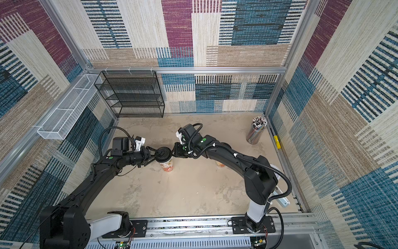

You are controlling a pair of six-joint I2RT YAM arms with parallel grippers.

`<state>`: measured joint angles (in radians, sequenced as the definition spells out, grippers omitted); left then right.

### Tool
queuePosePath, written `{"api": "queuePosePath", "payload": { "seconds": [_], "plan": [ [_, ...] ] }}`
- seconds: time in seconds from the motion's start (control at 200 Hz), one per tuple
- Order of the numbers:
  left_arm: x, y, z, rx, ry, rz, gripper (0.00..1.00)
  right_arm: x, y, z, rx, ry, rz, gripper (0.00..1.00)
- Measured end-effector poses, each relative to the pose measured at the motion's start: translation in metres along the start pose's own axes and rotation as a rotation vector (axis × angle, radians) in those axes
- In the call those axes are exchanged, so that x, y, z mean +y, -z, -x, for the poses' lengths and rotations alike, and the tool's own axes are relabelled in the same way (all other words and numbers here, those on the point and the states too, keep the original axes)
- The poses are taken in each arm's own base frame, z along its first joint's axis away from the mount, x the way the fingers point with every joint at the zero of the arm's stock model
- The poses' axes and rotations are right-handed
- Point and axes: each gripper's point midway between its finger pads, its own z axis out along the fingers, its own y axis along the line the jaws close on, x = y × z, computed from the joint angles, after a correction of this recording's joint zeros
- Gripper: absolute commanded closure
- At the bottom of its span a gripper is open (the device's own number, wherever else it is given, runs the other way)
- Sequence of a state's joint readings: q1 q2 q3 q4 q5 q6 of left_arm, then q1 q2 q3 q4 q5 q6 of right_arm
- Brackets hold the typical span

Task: Put the leak-proof paper on the milk tea cups
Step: Secure the cup lid on the cup.

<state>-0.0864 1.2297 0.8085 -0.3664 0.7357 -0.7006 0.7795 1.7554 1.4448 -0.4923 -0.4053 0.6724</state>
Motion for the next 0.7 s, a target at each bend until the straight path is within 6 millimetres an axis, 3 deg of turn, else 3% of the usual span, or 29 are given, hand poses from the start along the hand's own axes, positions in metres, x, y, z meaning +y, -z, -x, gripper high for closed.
{"api": "queuePosePath", "payload": {
  "seconds": [0.2, 0.426, 0.576, 0.701],
  "plan": [
    [0.0, 0.0, 0.0, 0.0, 0.0, 0.0, 0.5, -0.002, -0.007, -0.002, 0.008, -0.006, 0.02, 0.82],
    [0.001, -0.001, 0.0, -0.001, -0.001, 0.0, 0.5, -0.012, -0.018, -0.007, 0.024, -0.014, 0.017, 0.83],
    [0.001, -0.001, 0.0, -0.006, -0.007, -0.006, 0.51, -0.014, -0.021, -0.008, 0.023, -0.01, 0.032, 0.82],
    [0.002, -0.001, 0.0, -0.01, -0.009, -0.008, 0.51, -0.012, -0.019, -0.004, 0.018, 0.0, 0.025, 0.75]
  ]
}}
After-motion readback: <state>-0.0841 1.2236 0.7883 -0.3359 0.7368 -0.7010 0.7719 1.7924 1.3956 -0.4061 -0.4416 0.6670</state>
